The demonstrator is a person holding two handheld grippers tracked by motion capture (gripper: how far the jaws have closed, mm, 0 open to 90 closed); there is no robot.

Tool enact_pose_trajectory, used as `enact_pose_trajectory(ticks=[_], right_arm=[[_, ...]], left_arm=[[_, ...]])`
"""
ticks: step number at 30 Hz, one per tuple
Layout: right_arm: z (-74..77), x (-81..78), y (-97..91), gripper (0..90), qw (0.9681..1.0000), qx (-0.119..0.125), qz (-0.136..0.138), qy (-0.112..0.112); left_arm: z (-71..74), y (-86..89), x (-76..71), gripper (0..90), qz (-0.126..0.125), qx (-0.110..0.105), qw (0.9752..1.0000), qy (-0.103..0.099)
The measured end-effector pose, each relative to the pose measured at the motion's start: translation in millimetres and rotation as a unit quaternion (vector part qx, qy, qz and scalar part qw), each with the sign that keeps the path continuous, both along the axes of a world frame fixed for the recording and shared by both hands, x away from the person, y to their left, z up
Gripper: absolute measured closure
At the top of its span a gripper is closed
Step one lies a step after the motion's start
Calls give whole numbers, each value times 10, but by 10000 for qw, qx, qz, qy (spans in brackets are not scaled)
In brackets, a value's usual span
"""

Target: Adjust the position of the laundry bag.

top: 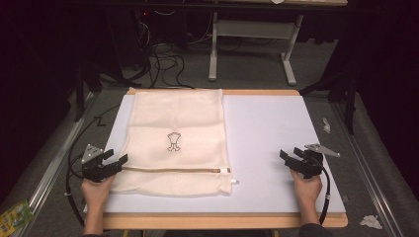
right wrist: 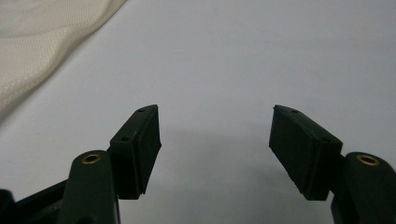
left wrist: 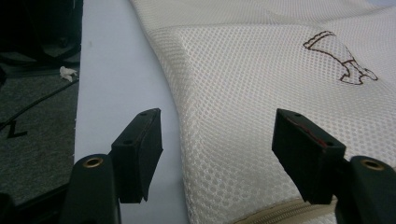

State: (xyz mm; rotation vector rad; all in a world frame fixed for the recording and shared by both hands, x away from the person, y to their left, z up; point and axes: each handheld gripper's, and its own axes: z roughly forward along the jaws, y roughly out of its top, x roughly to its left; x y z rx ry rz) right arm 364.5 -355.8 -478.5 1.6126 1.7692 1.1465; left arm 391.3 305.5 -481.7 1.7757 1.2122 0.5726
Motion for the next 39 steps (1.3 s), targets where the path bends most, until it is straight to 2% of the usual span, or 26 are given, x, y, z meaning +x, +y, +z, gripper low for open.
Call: enact_pose_trajectory(ticks=[10,15,17,20,26,28,30,33,34,36,39], right_arm=[[0,7,10,346,10000,-37,-8,55],[1,5,12,378,10000,-53,-1,41],[5,5,37,401,9998,-168,56,19],[8,6,33,404,9997,-194,111,-25],[15,1,18,441,9999,-80,105,-21],[32,-7,30,445,9998,-91,175,-36],[52,-7,46,446,9996,-140,262,-20],[77,-16,65,457,9994,-81,329,-18],[105,-29,85,463,9993,-134,354,-67],[142,-19,117,473,9993,-240,276,-8],[205,-12,153,472,9991,-234,356,-44]], left_arm=[[0,21,-7,324,70,-102,9999,-40],[1,20,-19,337,126,-121,9998,-106],[2,18,-20,337,133,-105,9998,-104],[3,20,-19,383,74,-101,9999,-116],[2,34,-12,403,11,-192,9998,-92],[1,34,13,398,-44,-193,9998,20],[0,40,36,376,23,-199,9997,146],[3,55,45,455,49,-248,9995,183],[15,44,47,460,68,-158,9997,192],[38,23,55,449,52,-32,9998,208],[86,-12,51,417,21,71,9998,174]])
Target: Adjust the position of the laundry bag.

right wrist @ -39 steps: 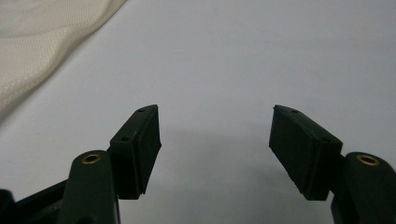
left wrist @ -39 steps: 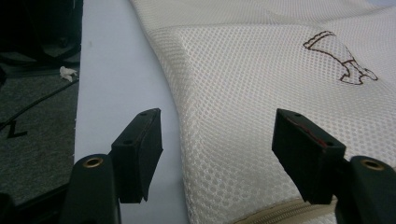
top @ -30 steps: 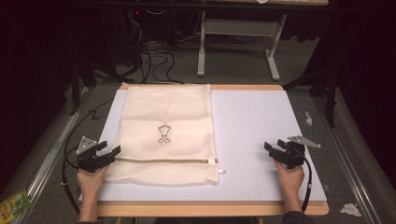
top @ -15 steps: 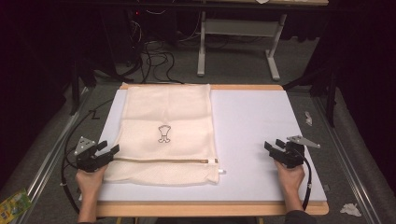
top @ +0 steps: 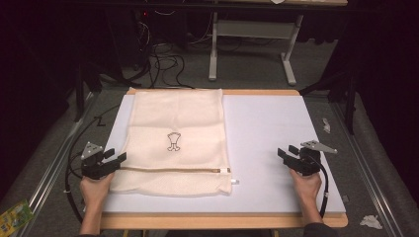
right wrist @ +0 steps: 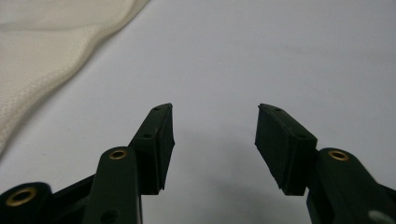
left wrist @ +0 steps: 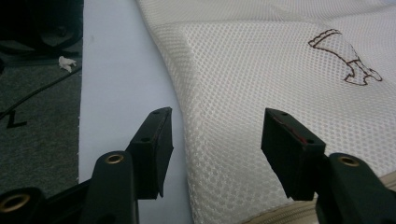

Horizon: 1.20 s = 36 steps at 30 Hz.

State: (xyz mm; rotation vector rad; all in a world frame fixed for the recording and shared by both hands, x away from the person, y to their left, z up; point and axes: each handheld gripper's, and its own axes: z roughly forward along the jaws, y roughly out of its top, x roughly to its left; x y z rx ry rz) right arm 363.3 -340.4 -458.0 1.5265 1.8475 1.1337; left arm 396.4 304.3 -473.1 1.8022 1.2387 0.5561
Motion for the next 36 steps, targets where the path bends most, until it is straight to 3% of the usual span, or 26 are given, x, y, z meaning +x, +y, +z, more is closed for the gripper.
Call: enact_pose_trajectory(ticks=[2,6,7,12,13,15,16,17,19,22,24,29,33,36], right_arm=[[30,3,34,462,9999,-6,96,-43],[57,27,118,452,9995,-15,309,-18],[57,19,154,460,9995,-85,310,-57],[50,18,294,470,9992,-116,261,-265],[47,29,321,470,9992,-167,234,-286],[51,60,389,478,9993,-238,257,-156],[51,60,389,478,9993,-238,257,-156],[62,94,487,504,9982,-430,396,148],[52,101,539,512,9979,-301,553,183],[32,126,604,498,9971,-132,693,278],[4,159,708,492,9955,-90,832,439],[-7,220,862,476,9930,-17,1031,585],[25,245,1055,512,9908,-98,1169,674],[27,282,1173,516,9886,-117,1299,748]], left_arm=[[10,-7,-3,406,-9,19,10000,-34],[60,-66,-8,420,-231,102,9992,-298],[74,-82,-20,441,-317,207,9982,-466],[160,-150,-49,469,-413,440,9963,-609],[171,-157,-43,452,-377,464,9967,-553],[186,-143,-7,430,-399,295,9985,-241],[186,-143,-7,443,-399,295,9985,-241],[182,-128,22,456,-457,160,9988,-104],[189,-120,48,471,-481,93,9988,14],[206,-127,55,435,-384,227,9990,43],[210,-133,67,435,-242,471,9984,187],[172,-78,76,451,-162,379,9986,327],[163,-52,123,445,-129,385,9972,629],[161,-46,134,444,-55,282,9975,649]])
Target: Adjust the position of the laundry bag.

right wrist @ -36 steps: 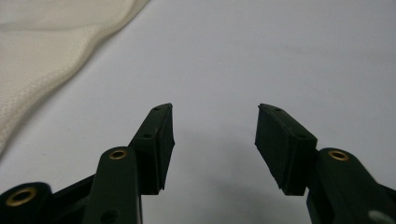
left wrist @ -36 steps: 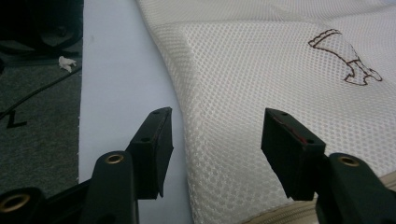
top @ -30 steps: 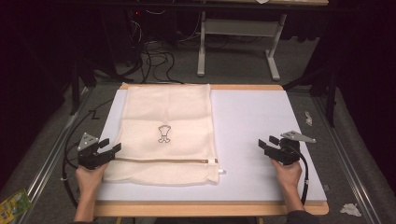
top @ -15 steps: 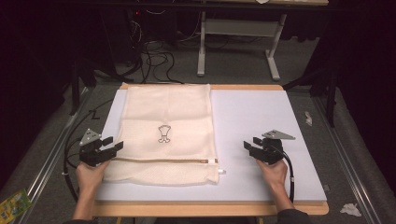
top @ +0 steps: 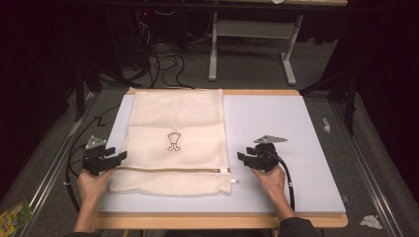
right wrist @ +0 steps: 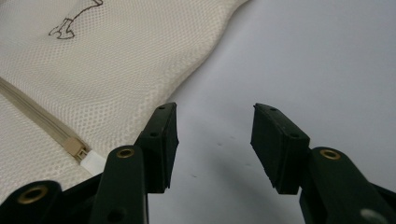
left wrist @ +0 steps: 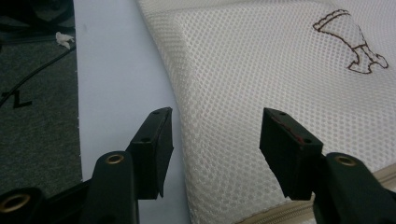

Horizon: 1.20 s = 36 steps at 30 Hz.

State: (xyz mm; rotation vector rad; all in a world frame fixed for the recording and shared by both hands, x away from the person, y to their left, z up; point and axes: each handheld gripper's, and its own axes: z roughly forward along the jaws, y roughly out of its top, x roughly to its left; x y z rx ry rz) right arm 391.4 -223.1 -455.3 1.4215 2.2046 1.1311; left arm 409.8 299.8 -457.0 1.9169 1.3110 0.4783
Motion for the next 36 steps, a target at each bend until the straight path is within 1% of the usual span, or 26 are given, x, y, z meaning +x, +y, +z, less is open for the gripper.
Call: enact_pose_trajectory(ticks=[4,7,9,10,12,13,14,16,17,20,21,24,26,27,30,31,32,33,34,35,36], right_arm=[[-6,34,122,531,9998,12,148,96],[0,62,209,540,9995,39,251,191],[-2,77,254,545,9993,117,268,232],[-6,87,279,547,9991,136,284,292],[-13,108,331,549,9988,116,302,378],[-18,116,352,550,9987,130,321,384],[-27,129,375,550,9983,165,342,438],[-55,159,409,550,9976,185,361,560],[-66,177,425,550,9973,153,362,617],[-70,199,446,556,9970,202,352,663],[-68,207,455,562,9968,258,360,660],[-85,247,521,592,9960,174,379,789],[-95,261,528,610,9958,183,374,814],[-109,271,531,656,9956,238,378,824],[-107,272,537,723,9956,127,426,828],[-103,272,527,754,9955,133,435,834],[-103,272,527,754,9955,133,435,834],[-102,272,521,782,9954,158,448,832],[-103,269,522,834,9953,180,476,827],[-107,272,528,849,9954,144,513,800],[-108,271,536,861,9954,134,529,787]], left_arm=[[-43,-23,24,436,60,56,9999,92],[-71,-45,55,433,66,43,9998,172],[-77,-68,75,431,65,72,9998,199],[-78,-86,86,431,60,109,9997,207],[-82,-111,98,431,71,172,9996,205],[-90,-124,109,431,80,202,9995,226],[-99,-131,118,432,101,219,9994,241],[-111,-138,127,432,134,198,9994,243],[-132,-143,145,433,152,154,9994,286],[-153,-158,167,444,142,172,9992,342],[-158,-165,173,444,141,192,9991,362],[-169,-175,193,469,118,193,9989,406],[-174,-176,195,501,125,191,9989,414],[-190,-174,197,518,160,205,9988,422],[-191,-155,197,574,198,158,9988,417],[-188,-150,199,620,196,180,9988,415],[-188,-150,199,671,196,180,9988,415],[-181,-142,206,671,183,164,9987,454],[-151,-136,202,761,160,210,9988,422],[-136,-132,200,806,128,189,9989,409],[-128,-132,199,819,117,172,9990,404]])
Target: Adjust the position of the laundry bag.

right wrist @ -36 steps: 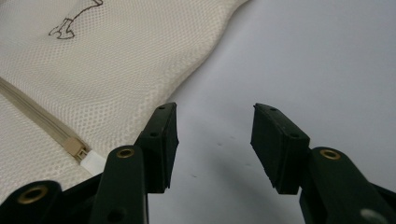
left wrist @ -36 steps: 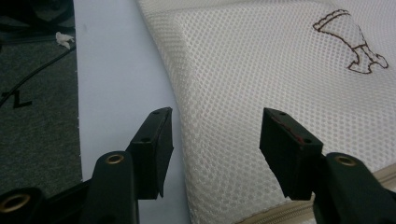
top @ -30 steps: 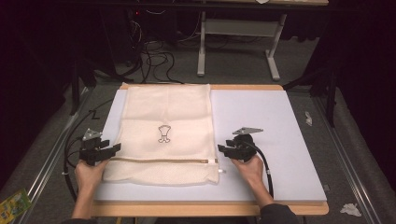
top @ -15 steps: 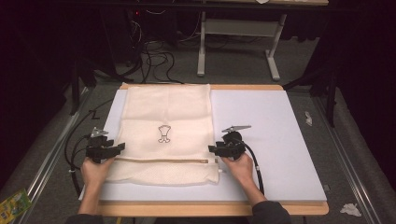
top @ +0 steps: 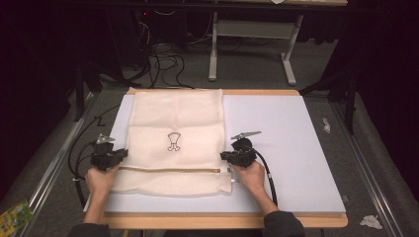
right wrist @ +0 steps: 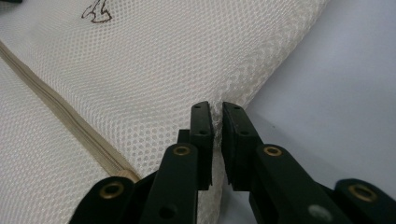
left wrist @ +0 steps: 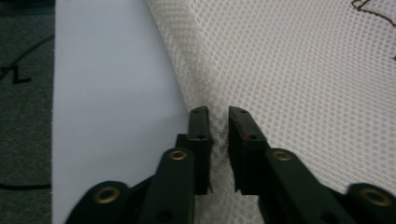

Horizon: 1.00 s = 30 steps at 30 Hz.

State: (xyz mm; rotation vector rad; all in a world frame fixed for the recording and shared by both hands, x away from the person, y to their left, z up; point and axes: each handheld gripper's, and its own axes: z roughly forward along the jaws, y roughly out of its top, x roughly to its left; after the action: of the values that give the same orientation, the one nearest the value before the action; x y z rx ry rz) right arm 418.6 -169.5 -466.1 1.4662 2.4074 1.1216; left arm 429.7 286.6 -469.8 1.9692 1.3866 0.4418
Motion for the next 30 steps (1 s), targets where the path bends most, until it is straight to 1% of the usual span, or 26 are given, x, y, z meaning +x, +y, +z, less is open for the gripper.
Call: enact_pose_trajectory(ticks=[3,6,7,8,10,14,17,20,21,22,23,24,25,26,27,30], right_arm=[[5,-6,2,875,10000,-21,51,-42],[24,-9,-18,877,9999,-10,112,-91],[37,-15,-31,877,9998,19,125,-149],[37,-15,-31,877,9998,19,125,-149],[61,-33,-43,878,9997,40,105,-216],[74,-40,-61,878,9996,24,110,-266],[77,-52,-97,878,9996,23,91,-273],[91,-59,-127,879,9996,-7,84,-284],[117,-70,-182,880,9994,26,49,-333],[126,-75,-212,880,9993,44,21,-365],[137,-83,-238,880,9994,66,-30,-349],[137,-83,-238,880,9994,66,-30,-349],[152,-91,-285,880,9994,40,-79,-345],[152,-91,-285,880,9994,40,-79,-345],[172,-100,-353,881,9992,28,-122,-367],[181,-105,-402,881,9992,39,-148,-380]], left_arm=[[17,-7,-8,847,-43,44,10000,-54],[15,-8,-14,855,-21,13,9999,-101],[16,-3,-18,856,-14,-54,9999,-129],[16,-3,-18,857,-14,-54,9999,-129],[52,3,-19,857,-33,-139,9998,-159],[102,-17,-31,859,-140,-139,9996,-212],[92,-55,-35,859,-190,-137,9995,-234],[81,-84,-26,860,-257,-149,9994,-202],[79,-117,-5,860,-315,-205,9991,-175],[87,-133,-1,860,-318,-249,9990,-183],[97,-144,2,860,-359,-299,9987,-189],[97,-144,2,860,-359,-299,9987,-189],[124,-186,4,860,-443,-354,9981,-234],[124,-186,4,860,-443,-354,9981,-234],[142,-243,4,860,-530,-319,9978,-257],[148,-293,5,861,-569,-344,9974,-259]])
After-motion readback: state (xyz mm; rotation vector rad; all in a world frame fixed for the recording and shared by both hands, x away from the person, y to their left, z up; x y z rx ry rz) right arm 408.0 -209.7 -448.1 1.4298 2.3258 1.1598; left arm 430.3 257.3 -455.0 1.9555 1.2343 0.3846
